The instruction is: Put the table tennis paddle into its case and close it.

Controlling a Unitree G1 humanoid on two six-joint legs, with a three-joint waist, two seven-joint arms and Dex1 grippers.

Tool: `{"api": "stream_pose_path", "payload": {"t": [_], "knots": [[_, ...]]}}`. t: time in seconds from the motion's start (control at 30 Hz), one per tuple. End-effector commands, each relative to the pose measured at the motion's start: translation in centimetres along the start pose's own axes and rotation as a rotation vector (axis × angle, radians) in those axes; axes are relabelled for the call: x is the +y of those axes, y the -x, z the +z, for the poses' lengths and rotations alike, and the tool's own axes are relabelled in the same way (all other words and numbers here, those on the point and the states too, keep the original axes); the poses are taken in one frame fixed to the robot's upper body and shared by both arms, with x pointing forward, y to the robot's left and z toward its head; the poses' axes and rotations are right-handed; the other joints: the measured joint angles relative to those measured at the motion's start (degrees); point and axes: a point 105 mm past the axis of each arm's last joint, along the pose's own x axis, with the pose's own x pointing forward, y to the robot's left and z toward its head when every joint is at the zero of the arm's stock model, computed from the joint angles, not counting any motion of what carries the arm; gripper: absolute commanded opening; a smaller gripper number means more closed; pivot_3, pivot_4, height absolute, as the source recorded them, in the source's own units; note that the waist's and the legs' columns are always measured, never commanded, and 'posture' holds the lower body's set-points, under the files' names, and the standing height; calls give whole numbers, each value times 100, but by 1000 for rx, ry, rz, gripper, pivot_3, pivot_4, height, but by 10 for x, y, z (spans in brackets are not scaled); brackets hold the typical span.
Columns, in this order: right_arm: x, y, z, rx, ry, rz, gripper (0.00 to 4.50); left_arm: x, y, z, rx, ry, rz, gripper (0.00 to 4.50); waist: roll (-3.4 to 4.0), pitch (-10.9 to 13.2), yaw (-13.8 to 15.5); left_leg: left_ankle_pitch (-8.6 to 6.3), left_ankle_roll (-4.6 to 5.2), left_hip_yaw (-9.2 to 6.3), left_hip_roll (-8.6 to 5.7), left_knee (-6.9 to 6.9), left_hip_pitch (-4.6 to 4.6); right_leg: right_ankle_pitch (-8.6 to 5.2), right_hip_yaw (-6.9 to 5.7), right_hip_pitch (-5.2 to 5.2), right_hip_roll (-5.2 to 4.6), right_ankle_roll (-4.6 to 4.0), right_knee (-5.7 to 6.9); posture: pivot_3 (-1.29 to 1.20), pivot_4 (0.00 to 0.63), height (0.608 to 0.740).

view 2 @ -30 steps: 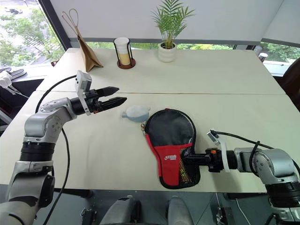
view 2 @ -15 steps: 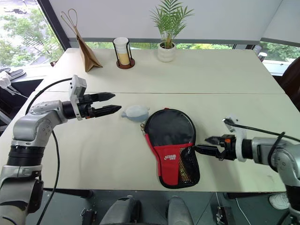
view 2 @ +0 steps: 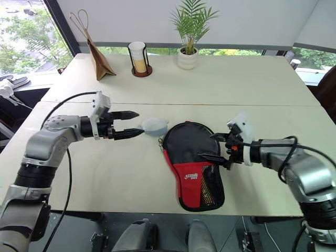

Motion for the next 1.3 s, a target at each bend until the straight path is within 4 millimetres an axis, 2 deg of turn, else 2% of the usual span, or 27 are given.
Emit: {"api": "stream_pose_path", "payload": {"t": [0.03,0.2,0.47,0.67,0.97,1.3], "knots": [[-2,-7,2,-38,62,-4,4478,1,-3,5,1,-71,-12,3940,0,0,-10,0,0,0,0,0,0,0,0,0,1,0,0,0,150,740],[3,-26,0,-43,123,21,4478,12,-3,0,27,-87,5,3940,1,0,-17,2,-3,0,1,-1,1,0,-1,-4,5,0,3,0,150,740],[23,-54,-7,-32,187,67,4478,10,8,-8,44,-77,16,3940,1,0,-21,2,-3,0,1,0,0,0,-1,-8,3,0,8,0,150,740],[18,-70,-32,65,155,43,4478,12,8,-17,76,-78,21,3940,-1,-1,-11,2,-4,0,0,3,2,0,-1,-4,3,0,9,0,150,740],[10,-74,-55,172,135,46,4478,30,-7,-26,93,-104,38,3940,-14,-10,-8,2,-4,-1,0,3,21,0,-5,16,7,0,9,0,150,740],[9,-74,-59,200,143,55,4478,43,-29,-43,185,-182,-35,3940,-26,-19,-4,0,0,-1,-2,1,57,0,-14,51,11,0,8,0,150,740]]}}
